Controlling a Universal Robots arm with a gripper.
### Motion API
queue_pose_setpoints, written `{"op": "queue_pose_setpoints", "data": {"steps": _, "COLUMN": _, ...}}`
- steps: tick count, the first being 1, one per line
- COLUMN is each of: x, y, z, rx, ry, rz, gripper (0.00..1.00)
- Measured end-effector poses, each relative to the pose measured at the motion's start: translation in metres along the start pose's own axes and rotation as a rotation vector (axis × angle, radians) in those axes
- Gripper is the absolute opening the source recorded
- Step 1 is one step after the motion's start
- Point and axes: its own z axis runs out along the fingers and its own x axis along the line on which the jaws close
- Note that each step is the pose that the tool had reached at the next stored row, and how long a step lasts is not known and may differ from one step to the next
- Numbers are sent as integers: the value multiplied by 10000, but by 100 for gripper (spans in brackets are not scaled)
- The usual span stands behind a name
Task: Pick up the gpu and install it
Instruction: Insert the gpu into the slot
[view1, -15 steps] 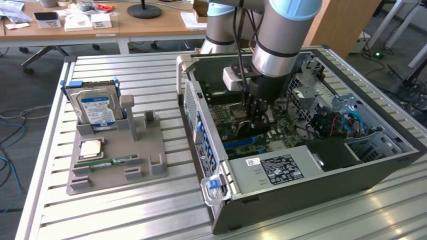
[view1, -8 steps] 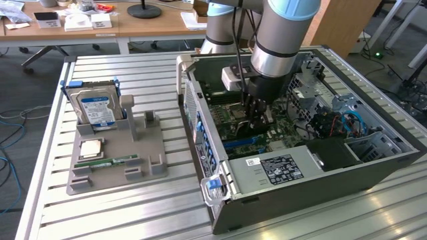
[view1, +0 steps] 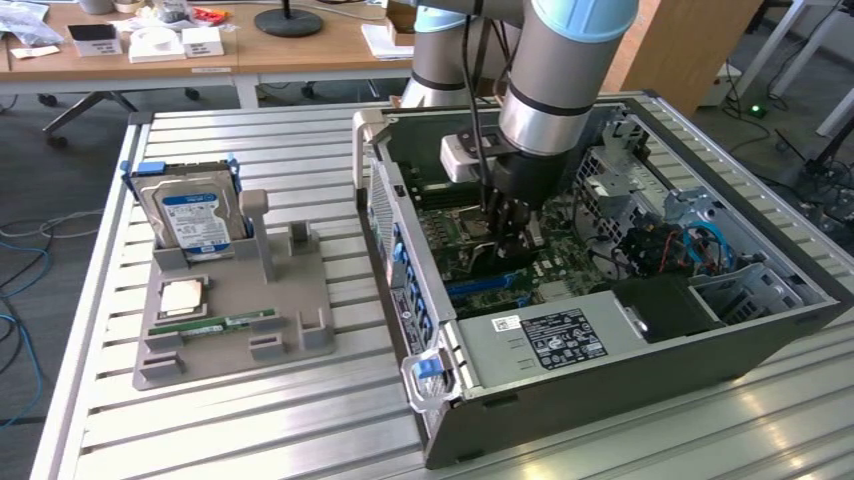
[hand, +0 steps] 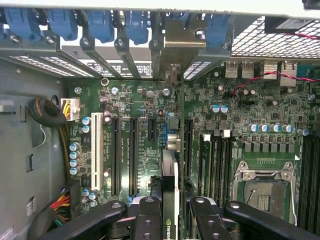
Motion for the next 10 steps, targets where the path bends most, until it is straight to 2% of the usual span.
{"op": "queue_pose_setpoints", "data": {"steps": 10, "x": -1, "y": 2, "z": 5, "rx": 10, "ry": -1, "rz": 2, "gripper": 27}}
